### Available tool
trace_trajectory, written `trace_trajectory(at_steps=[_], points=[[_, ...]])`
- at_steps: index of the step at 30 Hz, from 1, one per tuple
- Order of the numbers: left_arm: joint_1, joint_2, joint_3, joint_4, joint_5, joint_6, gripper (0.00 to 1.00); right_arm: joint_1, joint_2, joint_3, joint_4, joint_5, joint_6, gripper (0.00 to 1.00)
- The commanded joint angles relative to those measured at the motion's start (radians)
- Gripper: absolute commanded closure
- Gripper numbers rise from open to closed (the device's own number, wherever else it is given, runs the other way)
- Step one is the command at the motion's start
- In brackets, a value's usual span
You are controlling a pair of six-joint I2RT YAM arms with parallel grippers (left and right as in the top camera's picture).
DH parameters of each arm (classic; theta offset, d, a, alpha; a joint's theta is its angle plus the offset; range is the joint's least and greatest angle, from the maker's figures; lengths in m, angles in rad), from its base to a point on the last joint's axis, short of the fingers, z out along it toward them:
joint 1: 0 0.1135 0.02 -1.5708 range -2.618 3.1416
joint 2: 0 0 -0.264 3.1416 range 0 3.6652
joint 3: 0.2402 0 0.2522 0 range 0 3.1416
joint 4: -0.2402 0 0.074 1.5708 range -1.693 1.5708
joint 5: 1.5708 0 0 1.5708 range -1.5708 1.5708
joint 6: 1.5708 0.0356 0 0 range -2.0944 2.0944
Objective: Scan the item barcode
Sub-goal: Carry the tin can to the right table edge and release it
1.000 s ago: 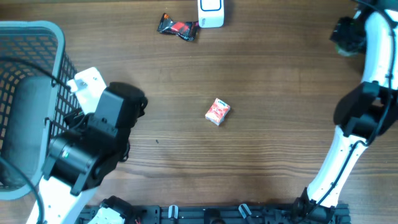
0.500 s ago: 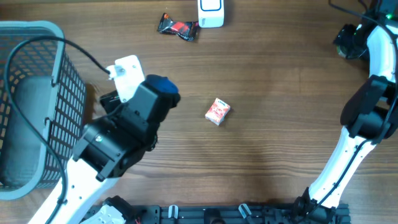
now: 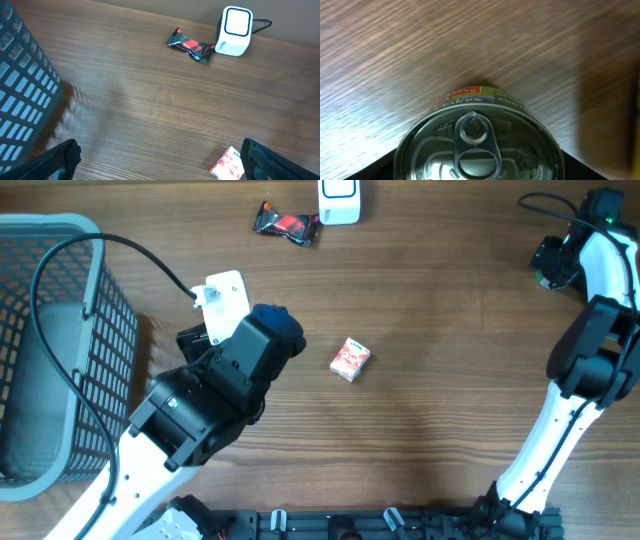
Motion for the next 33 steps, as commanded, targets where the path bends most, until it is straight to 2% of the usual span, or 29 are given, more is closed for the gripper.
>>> trace_trajectory(at_steps=[1,4,7,13,15,17,20,24,29,33], points=[[-0.005,0.003,-0.003,0.003,0.005,0.004,0.0,-0.053,0.027,-0.01,-0.001,0.088,-0.018,0.29],[-0.005,0.003,-0.003,0.003,0.012,0.004,0.0,-0.096,0.027,-0.01,-0.003,0.069,-0.019,0.28],[-0.005,0.003,-0.003,0.003,0.012,0.004,0.0,-0.135,0.027,-0.01,-0.006,0.008,-0.02,0.2],[-0.005,0.003,-0.003,0.003,0.012,0.005,0.0,-0.159,0.027,-0.01,0.002,-0.09,-0.023,0.18],[-0.005,0.003,-0.003,0.003,0.012,0.005,0.0,-0.153,0.026,-0.007,0.002,-0.123,-0.038,0.0],[-0.005,0.003,-0.003,0.003,0.012,0.005,0.0,-0.146,0.023,0.002,-0.006,-0.165,-0.092,0.0],[-0.005,0.003,-0.003,0.003,0.012,0.005,0.0,-0.14,0.014,0.016,-0.024,-0.157,-0.096,0.0],[-0.005,0.003,-0.003,0.003,0.012,0.005,0.0,-0.14,-0.032,0.033,-0.07,-0.15,-0.054,0.0],[-0.005,0.003,-0.003,-0.012,0.011,0.005,0.0,-0.14,-0.121,0.034,-0.125,-0.003,0.034,0.0],[-0.005,0.003,-0.003,-0.032,0.008,0.005,0.0,-0.137,-0.203,0.033,-0.177,0.005,0.05,0.0]])
